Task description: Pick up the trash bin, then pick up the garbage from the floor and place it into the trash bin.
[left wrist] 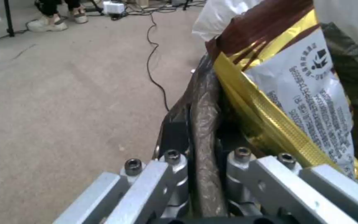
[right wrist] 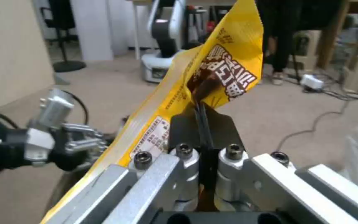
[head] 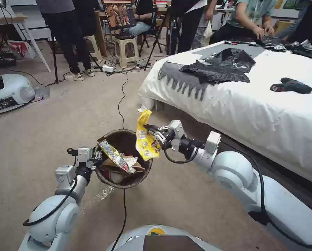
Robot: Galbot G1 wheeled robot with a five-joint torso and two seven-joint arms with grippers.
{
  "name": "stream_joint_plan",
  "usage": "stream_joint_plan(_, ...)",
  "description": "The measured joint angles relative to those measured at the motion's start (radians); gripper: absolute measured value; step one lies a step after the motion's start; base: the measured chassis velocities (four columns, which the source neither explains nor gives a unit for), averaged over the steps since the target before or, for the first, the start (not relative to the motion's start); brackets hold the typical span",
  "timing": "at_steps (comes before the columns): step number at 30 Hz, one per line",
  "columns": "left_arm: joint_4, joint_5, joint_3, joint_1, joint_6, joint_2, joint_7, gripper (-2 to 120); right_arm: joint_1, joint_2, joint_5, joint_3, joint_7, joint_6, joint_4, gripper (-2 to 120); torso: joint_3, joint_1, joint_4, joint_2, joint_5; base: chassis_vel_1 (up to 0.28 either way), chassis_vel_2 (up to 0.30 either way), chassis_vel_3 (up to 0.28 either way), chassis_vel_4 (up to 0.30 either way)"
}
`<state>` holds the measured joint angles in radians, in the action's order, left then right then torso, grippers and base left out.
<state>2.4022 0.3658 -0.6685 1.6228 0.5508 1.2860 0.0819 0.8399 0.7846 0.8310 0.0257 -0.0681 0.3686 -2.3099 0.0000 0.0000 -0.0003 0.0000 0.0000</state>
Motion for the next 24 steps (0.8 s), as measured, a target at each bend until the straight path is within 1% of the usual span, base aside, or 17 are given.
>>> stream_joint_plan(3, -0.005, 0.0, 0.0, -0.005, 0.0, 0.0, 0.0, 5, -0.061, 0.004, 0.01, 0.052, 0.001, 0.003, 0.016, 0, 0.0, 0.0, 0.0001, 0.0, -0.0002, 0.0, 0.0, 0.0, 0.0)
stream_joint_plan(4, -0.006, 0.0, 0.0, -0.006, 0.001, 0.001, -0.001, 5, -0.096, 0.01, 0.016, 0.08, 0.001, 0.005, 0.027, 0, 0.0, 0.0, 0.0005, 0.0, -0.0001, 0.0, 0.0, 0.0, 0.0)
stream_joint_plan(5, -0.008, -0.001, -0.001, -0.008, 0.001, 0.001, -0.001, 5, -0.122, 0.016, 0.02, 0.102, 0.004, 0.01, 0.037, 0, 0.0, 0.0, 0.0004, 0.0, -0.0001, 0.0, 0.0, 0.0, 0.0)
stream_joint_plan(6, -0.008, -0.001, -0.001, -0.008, 0.001, 0.001, -0.001, 5, -0.122, 0.016, 0.02, 0.102, 0.004, 0.01, 0.037, 0, 0.0, 0.0, 0.0004, 0.0, -0.0001, 0.0, 0.0, 0.0, 0.0)
stream_joint_plan(8, -0.014, -0.002, 0.002, -0.013, 0.002, -0.001, -0.002, 5, -0.168, 0.024, 0.021, 0.146, 0.014, 0.019, 0.058, 0, 0.0, 0.0, 0.0006, 0.0, 0.0, 0.0, 0.0, 0.0, 0.0)
stream_joint_plan(10, -0.014, -0.001, 0.002, -0.018, 0.005, -0.002, -0.002, 5, -0.202, 0.033, 0.02, 0.181, 0.021, 0.041, 0.077, 0, 0.0, 0.0, 0.0003, 0.0, -0.0002, 0.0, 0.0, 0.0, 0.0)
stream_joint_plan(11, -0.014, -0.001, 0.002, -0.018, 0.005, -0.002, -0.002, 5, -0.202, 0.033, 0.02, 0.181, 0.021, 0.041, 0.077, 0, 0.0, 0.0, 0.0003, 0.0, -0.0002, 0.0, 0.0, 0.0, 0.0)
stream_joint_plan(14, -0.011, -0.001, 0.003, -0.02, 0.014, -0.002, -0.002, 5, -0.227, 0.061, -0.01, 0.233, 0.061, 0.056, 0.111, 0, 0.0, 0.0, 0.0002, 0.0, -0.0002, 0.0, 0.0, 0.0, 0.0)
stream_joint_plan(17, -0.008, -0.001, 0.003, -0.018, 0.016, -0.002, -0.002, 5, -0.229, 0.07, -0.023, 0.241, 0.069, 0.059, 0.12, 0, 0.0, 0.0, 0.0003, 0.0, -0.0002, 0.0, 0.0, 0.0, 0.0)
stream_joint_plan(19, 0.002, -0.001, 0.0, -0.006, 0.017, 0.001, -0.002, 5, -0.23, 0.093, -0.067, 0.268, 0.088, 0.082, 0.144, 0, 0.0, 0.0, 0.0003, 0.0, 0.0, 0.0, 0.0, 0.0, 0.0)
stream_joint_plan(24, 0.004, 0.006, 0.003, -0.018, 0.018, -0.008, -0.002, 5, -0.229, 0.1, -0.092, 0.304, 0.096, 0.091, 0.145, 0, 0.0, 0.0, 0.0002, 0.0, -0.0002, 0.0, 0.0, 0.0, 0.0)
